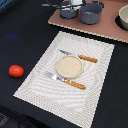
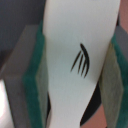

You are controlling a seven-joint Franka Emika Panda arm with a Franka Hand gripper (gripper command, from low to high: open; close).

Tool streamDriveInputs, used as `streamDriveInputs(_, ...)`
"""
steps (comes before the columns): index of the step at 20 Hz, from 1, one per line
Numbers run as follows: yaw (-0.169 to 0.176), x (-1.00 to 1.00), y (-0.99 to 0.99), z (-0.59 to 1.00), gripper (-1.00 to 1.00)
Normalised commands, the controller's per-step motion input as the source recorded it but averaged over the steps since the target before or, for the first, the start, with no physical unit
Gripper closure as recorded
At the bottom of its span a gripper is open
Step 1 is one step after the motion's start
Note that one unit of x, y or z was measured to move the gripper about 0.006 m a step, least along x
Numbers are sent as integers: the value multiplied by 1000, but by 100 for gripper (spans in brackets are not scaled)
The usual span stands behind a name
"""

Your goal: Place the pan onto the stove and place the fish and sausage into the pan.

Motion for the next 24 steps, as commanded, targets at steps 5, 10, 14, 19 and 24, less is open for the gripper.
streamDriveInputs(5, 0, -94, 336, 29, -100)
streamDriveInputs(10, -35, 14, 40, 647, -100)
streamDriveInputs(14, -126, 116, -587, 1000, -100)
streamDriveInputs(19, -105, 74, -660, 1000, -100)
streamDriveInputs(24, -53, 61, -867, 862, -100)
